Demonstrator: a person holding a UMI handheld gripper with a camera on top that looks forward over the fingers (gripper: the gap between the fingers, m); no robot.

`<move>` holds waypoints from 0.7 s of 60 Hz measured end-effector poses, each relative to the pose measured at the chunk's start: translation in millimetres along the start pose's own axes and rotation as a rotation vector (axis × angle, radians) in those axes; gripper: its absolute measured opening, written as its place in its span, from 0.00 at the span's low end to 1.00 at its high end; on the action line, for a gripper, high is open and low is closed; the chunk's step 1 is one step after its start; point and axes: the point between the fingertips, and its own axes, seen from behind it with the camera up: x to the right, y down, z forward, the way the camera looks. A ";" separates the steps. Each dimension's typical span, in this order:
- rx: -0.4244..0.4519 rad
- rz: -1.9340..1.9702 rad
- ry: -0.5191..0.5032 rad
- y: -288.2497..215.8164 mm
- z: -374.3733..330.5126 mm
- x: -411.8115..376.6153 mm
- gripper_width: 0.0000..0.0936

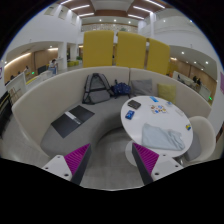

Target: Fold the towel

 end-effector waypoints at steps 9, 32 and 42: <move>0.003 0.022 0.071 -1.4 16.5 35.2 0.93; -0.016 0.131 0.239 15.4 66.4 133.7 0.93; -0.011 0.153 0.274 23.2 115.9 163.8 0.93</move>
